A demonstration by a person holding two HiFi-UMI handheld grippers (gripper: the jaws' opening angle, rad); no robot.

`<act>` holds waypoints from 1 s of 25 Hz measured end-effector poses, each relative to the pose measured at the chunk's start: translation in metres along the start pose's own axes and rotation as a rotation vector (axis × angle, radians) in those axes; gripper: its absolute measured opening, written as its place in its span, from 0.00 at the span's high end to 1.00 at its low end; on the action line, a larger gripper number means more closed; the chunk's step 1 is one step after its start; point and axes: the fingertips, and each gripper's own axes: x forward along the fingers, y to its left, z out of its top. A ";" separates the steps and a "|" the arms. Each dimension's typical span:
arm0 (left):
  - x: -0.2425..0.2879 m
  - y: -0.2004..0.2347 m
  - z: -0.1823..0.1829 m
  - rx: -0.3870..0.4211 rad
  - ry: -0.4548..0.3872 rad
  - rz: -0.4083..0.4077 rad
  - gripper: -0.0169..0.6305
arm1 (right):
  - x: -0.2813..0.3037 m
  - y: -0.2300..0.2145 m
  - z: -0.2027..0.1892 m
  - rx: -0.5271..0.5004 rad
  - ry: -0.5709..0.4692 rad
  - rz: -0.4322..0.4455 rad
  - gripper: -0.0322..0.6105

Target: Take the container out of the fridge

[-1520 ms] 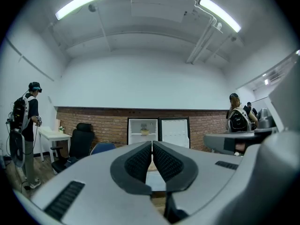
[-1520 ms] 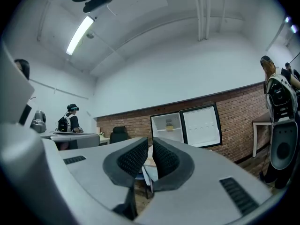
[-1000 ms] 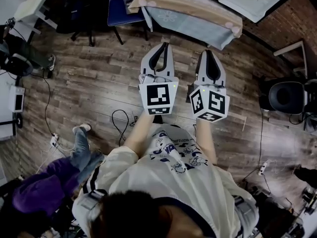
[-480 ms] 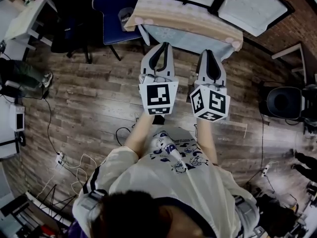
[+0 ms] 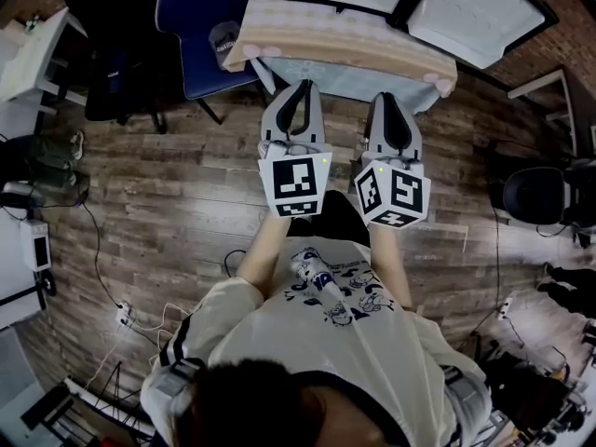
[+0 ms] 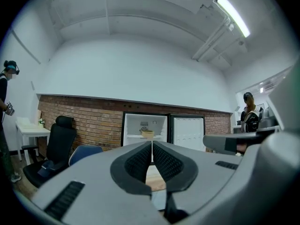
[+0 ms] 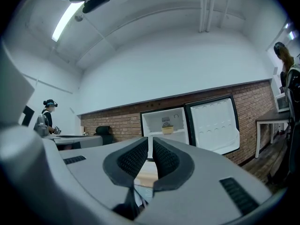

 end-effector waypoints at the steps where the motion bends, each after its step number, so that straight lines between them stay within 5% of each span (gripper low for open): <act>1: 0.005 0.001 -0.002 -0.002 0.004 -0.002 0.94 | 0.005 -0.001 -0.002 0.001 0.005 -0.003 0.87; 25: 0.213 0.019 0.019 0.002 -0.005 0.061 0.94 | 0.215 -0.083 0.025 0.025 0.008 0.071 0.87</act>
